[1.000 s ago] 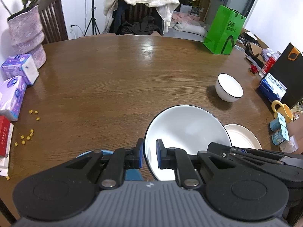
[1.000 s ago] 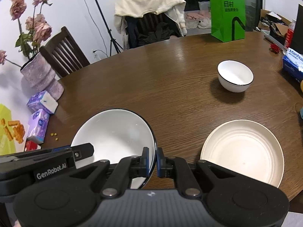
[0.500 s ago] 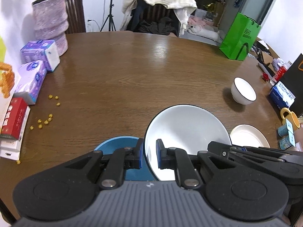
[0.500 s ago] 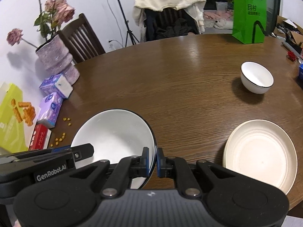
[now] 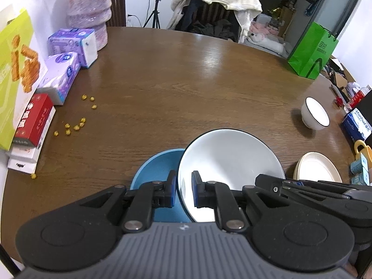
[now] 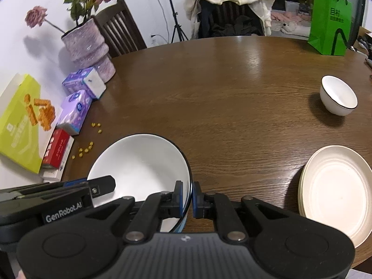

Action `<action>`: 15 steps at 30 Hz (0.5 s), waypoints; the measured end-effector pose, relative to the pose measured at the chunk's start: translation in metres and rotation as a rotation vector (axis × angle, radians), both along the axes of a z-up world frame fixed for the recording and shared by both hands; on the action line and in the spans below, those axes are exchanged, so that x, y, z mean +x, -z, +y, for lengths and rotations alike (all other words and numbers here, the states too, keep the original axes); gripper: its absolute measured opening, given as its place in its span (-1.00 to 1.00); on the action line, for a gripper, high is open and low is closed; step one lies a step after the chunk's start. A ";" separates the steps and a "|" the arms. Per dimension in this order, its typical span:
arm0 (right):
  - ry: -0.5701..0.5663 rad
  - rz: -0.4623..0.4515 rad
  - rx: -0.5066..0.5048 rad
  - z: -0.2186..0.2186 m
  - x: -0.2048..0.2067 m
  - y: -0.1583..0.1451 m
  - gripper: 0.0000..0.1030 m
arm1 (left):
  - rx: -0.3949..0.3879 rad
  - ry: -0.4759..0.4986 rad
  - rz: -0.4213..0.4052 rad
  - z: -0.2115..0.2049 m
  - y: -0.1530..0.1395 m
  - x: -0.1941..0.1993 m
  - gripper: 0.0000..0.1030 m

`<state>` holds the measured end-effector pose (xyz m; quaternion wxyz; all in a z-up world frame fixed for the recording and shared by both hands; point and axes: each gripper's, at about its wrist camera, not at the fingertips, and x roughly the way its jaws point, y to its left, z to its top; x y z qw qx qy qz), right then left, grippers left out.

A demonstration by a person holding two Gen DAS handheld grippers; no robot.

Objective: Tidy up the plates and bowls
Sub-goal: 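Lower the white bowl with both grippers into the blue bowl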

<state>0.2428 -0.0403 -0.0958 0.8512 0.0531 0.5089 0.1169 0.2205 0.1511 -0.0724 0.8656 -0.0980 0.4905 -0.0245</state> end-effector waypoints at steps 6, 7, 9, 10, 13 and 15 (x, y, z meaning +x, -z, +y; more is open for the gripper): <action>-0.028 0.008 -0.009 0.011 -0.001 0.007 -0.85 | -0.003 -0.025 0.013 0.010 0.009 -0.005 -0.74; -0.034 0.010 -0.010 0.013 -0.001 0.008 -0.85 | -0.002 -0.027 0.015 0.011 0.011 -0.005 -0.74; -0.045 0.012 -0.013 0.017 -0.001 0.011 -0.85 | 0.001 -0.032 0.021 0.013 0.014 -0.006 -0.74; -0.049 0.013 -0.014 0.018 -0.001 0.012 -0.85 | 0.002 -0.032 0.023 0.014 0.016 -0.007 -0.74; -0.062 0.019 -0.022 0.023 -0.001 0.017 -0.85 | 0.006 -0.036 0.033 0.016 0.022 -0.008 -0.74; -0.070 0.021 -0.026 0.025 0.000 0.020 -0.85 | 0.007 -0.036 0.038 0.016 0.025 -0.008 -0.74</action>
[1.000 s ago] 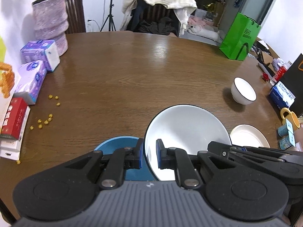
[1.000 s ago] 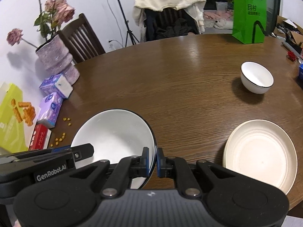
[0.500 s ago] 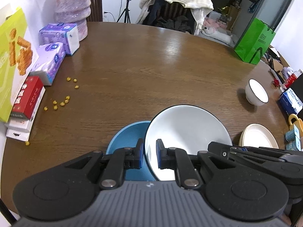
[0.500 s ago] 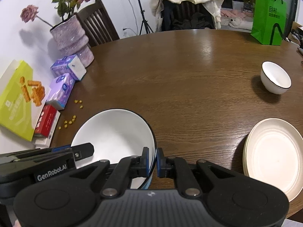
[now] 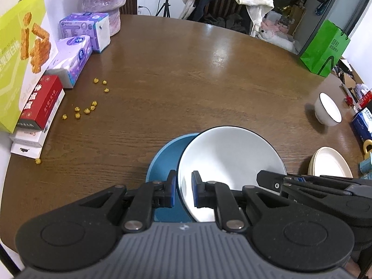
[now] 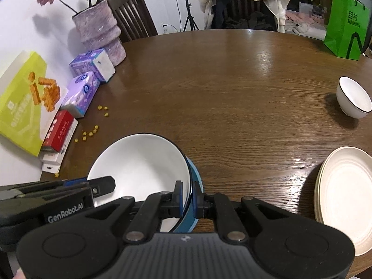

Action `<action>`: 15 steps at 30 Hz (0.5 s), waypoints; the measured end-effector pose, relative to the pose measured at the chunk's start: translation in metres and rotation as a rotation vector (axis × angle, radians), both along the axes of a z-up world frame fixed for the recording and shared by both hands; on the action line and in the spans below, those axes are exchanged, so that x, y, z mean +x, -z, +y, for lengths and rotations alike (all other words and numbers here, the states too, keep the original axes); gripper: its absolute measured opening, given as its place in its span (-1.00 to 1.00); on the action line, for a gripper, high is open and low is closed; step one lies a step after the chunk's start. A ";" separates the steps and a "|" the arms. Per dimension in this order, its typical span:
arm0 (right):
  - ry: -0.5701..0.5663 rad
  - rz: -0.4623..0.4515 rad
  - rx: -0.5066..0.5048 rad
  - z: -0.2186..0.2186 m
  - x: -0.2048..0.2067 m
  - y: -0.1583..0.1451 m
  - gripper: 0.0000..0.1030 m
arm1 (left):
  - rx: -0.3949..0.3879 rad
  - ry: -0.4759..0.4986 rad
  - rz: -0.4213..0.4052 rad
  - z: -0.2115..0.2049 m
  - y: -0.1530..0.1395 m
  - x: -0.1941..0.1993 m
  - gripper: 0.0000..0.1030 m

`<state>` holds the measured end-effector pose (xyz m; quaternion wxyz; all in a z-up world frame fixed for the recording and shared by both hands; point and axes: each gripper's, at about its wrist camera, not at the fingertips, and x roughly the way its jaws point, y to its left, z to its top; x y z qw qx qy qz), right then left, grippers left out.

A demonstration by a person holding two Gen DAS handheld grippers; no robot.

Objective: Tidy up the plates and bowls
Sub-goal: 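Lower the white bowl with both grippers into the blue bowl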

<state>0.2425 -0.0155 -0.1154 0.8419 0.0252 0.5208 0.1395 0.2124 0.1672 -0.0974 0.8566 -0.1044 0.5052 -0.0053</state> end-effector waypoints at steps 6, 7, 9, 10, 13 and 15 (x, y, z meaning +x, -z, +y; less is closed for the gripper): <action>-0.023 0.004 -0.012 0.005 0.001 0.008 -0.85 | 0.017 0.005 0.012 0.001 0.010 0.000 -0.74; -0.026 0.003 -0.013 0.006 0.002 0.010 -0.85 | 0.023 0.007 0.013 0.001 0.011 0.000 -0.74; -0.033 0.003 -0.016 0.008 0.002 0.012 -0.85 | 0.037 0.011 0.015 0.000 0.014 -0.001 -0.74; -0.038 0.003 -0.017 0.008 0.003 0.014 -0.85 | 0.043 0.013 0.016 0.000 0.016 -0.001 -0.74; -0.049 0.002 -0.021 0.011 0.003 0.018 -0.85 | 0.052 0.016 0.021 0.001 0.019 -0.001 -0.74; -0.056 0.002 -0.023 0.013 0.004 0.021 -0.85 | 0.056 0.016 0.024 0.001 0.022 0.000 -0.74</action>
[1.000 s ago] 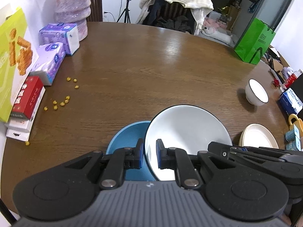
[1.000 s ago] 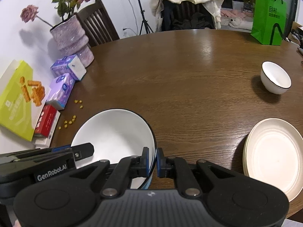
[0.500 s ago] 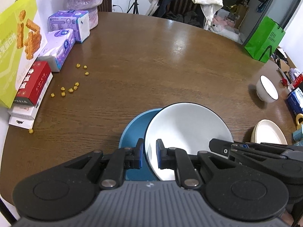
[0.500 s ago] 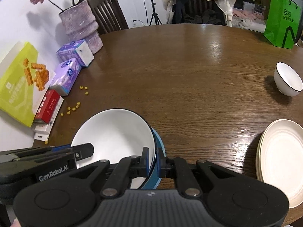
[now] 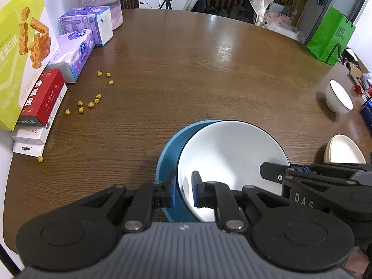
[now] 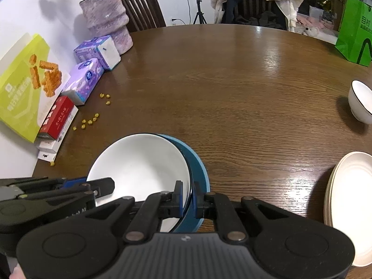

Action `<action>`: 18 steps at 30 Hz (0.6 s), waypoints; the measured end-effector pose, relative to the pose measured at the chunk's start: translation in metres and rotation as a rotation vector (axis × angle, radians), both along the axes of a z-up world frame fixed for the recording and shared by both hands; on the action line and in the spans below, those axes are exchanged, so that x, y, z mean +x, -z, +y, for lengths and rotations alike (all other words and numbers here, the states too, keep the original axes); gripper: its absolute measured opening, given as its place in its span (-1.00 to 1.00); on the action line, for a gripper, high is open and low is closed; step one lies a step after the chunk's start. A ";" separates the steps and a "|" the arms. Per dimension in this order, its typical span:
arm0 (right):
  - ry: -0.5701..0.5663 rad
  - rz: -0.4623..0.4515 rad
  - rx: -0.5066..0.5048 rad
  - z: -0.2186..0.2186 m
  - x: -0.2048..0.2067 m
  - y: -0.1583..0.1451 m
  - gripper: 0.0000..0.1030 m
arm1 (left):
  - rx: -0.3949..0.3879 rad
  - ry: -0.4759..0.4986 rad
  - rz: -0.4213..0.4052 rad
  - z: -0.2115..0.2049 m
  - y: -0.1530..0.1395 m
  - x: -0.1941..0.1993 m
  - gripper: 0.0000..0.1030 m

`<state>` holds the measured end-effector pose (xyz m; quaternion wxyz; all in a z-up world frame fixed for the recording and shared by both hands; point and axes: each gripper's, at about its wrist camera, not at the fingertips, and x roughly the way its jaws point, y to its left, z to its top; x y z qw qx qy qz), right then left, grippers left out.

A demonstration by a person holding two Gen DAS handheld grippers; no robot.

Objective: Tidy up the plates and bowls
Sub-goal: 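Lower the white bowl with both grippers into the blue bowl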

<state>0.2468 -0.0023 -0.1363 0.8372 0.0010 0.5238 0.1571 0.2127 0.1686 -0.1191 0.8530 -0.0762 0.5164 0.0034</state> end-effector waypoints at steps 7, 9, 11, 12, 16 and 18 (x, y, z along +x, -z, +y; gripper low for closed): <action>-0.028 0.002 -0.003 0.004 0.002 0.007 -0.85 | 0.027 0.009 0.008 -0.001 0.007 -0.001 -0.74; -0.036 -0.001 -0.006 0.005 0.002 0.009 -0.85 | 0.032 0.012 0.012 -0.001 0.008 -0.001 -0.74; -0.042 -0.001 -0.009 0.006 0.003 0.011 -0.85 | 0.036 0.014 0.015 -0.001 0.010 0.000 -0.74; -0.045 0.000 -0.010 0.007 0.003 0.012 -0.85 | 0.038 0.016 0.017 -0.001 0.011 0.000 -0.74; -0.057 0.003 -0.012 0.008 0.004 0.015 -0.84 | 0.042 0.022 0.023 -0.001 0.014 0.001 -0.74; -0.061 0.004 -0.013 0.009 0.004 0.017 -0.84 | 0.042 0.025 0.025 0.000 0.015 0.001 -0.74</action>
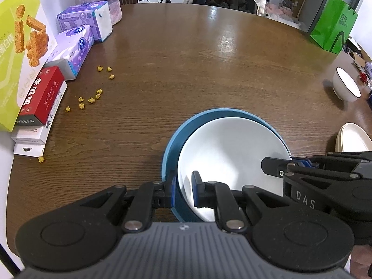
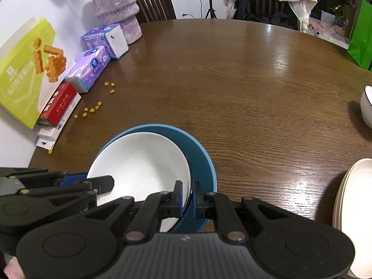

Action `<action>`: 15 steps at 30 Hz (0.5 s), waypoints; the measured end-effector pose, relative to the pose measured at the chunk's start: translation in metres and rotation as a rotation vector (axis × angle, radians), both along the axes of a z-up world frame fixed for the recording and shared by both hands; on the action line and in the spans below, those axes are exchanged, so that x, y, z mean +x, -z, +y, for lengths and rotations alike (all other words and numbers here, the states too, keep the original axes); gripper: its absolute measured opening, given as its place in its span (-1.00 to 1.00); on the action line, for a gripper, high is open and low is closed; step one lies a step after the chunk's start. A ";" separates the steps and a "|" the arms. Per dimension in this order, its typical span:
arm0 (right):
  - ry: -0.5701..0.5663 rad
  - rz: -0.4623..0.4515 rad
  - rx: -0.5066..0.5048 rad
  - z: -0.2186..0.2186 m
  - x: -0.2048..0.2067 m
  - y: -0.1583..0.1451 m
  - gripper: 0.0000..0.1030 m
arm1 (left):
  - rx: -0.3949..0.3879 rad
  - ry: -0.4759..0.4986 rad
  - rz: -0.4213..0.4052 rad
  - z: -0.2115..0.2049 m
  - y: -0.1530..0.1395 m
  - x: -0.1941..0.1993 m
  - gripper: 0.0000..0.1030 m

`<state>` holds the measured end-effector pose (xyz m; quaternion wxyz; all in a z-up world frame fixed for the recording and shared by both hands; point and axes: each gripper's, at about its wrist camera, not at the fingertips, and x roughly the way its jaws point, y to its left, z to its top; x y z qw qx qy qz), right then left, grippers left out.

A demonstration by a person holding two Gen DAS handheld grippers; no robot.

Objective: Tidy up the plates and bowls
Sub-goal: 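Lower the white bowl with both grippers into the blue bowl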

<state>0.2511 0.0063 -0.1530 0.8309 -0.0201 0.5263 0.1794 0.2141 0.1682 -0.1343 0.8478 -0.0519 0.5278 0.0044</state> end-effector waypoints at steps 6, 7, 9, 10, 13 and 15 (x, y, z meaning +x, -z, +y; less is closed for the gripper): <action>-0.005 0.003 -0.005 0.001 0.001 0.004 -0.84 | -0.002 0.013 0.009 0.000 0.004 0.001 -0.74; -0.005 0.004 -0.006 0.001 0.002 0.005 -0.84 | -0.003 0.014 0.010 0.000 0.005 0.002 -0.74; -0.004 0.008 -0.006 0.000 0.002 0.006 -0.84 | -0.005 0.017 0.011 0.000 0.006 0.003 -0.74; -0.003 0.011 -0.008 0.000 0.003 0.007 -0.84 | -0.002 0.019 0.009 0.000 0.006 0.003 -0.74; 0.000 0.020 -0.011 0.000 0.004 0.011 -0.84 | 0.000 0.024 0.001 0.001 0.005 0.006 -0.74; -0.003 0.007 -0.009 0.001 0.004 0.010 -0.85 | 0.000 0.023 0.003 0.002 0.006 0.007 -0.74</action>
